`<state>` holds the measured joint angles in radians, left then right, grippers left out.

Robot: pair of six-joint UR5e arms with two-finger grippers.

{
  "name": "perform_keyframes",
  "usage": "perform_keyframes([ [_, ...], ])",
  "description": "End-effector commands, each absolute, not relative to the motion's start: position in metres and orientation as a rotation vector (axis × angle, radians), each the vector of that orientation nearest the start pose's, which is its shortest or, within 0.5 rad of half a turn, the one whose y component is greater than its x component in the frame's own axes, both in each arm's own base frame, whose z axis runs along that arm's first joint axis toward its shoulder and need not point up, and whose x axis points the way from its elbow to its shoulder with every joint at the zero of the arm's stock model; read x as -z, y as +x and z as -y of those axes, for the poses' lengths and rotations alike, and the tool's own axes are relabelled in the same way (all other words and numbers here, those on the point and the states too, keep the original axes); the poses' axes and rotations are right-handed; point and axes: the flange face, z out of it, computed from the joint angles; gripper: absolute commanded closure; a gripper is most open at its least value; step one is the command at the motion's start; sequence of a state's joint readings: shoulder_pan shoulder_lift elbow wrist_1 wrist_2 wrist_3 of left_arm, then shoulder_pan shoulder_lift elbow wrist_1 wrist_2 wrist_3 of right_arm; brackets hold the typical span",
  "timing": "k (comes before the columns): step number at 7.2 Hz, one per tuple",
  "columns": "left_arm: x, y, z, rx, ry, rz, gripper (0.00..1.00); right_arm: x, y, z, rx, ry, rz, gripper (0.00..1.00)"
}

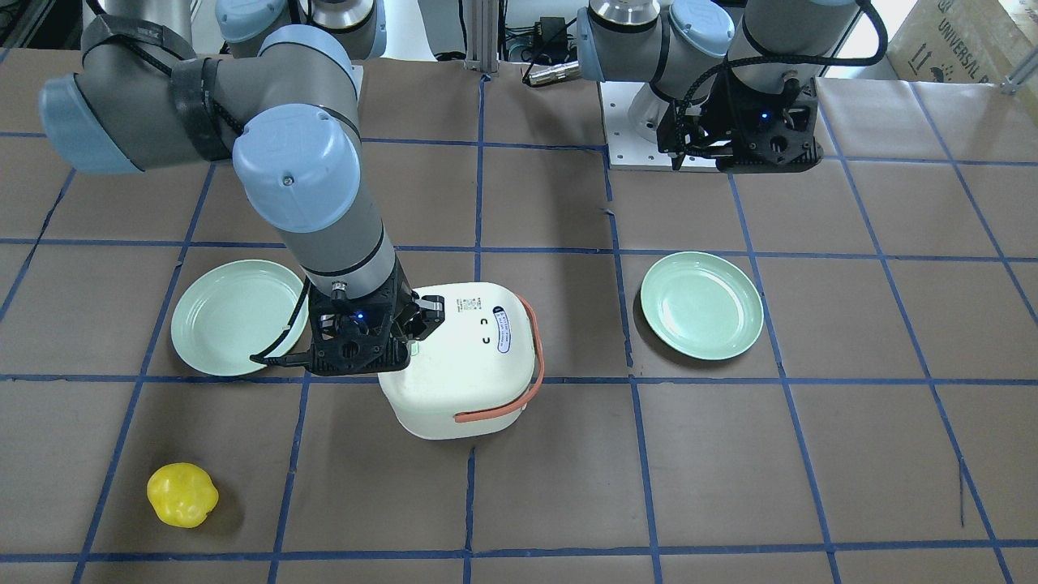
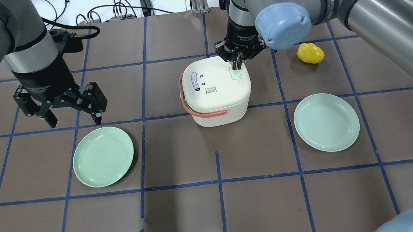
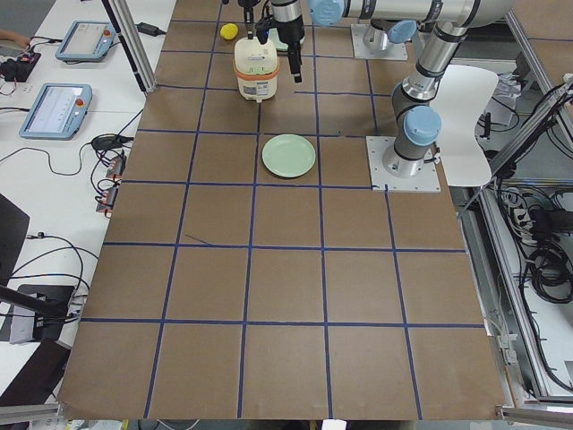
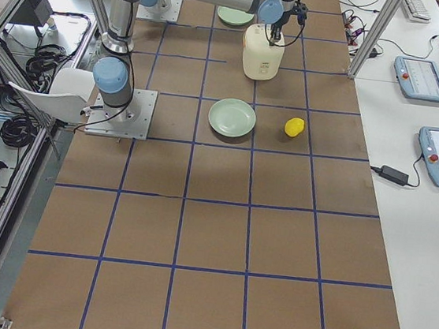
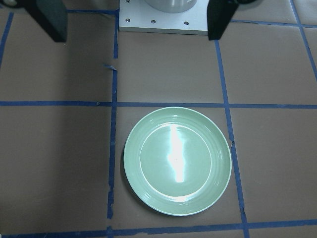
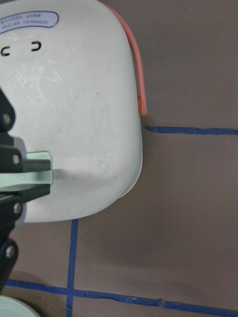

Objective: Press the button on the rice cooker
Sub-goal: 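Press down on the green lid button with the right gripper fingers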

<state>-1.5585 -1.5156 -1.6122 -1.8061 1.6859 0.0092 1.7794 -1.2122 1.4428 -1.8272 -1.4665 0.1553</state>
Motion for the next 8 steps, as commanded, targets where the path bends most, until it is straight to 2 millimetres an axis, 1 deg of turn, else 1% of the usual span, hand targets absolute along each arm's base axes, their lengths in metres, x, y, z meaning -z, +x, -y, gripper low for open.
perform_keyframes([
  [1,-0.474,-0.116,0.446,-0.338,0.015,-3.011,0.0,-0.39,0.272,0.59,0.013,-0.086,-3.033,0.77],
  [2,-0.474,-0.116,0.446,-0.336,0.017,-3.011,0.0,-0.389,0.272,0.59,0.008,-0.083,-3.033,0.77],
  [4,-0.474,-0.116,0.446,-0.336,0.015,-3.011,0.0,-0.373,0.273,0.591,-0.017,-0.084,-3.036,0.78],
  [8,-0.474,-0.116,0.446,-0.336,0.015,-3.011,0.0,-0.366,0.277,0.59,-0.034,-0.091,-3.04,0.78],
])
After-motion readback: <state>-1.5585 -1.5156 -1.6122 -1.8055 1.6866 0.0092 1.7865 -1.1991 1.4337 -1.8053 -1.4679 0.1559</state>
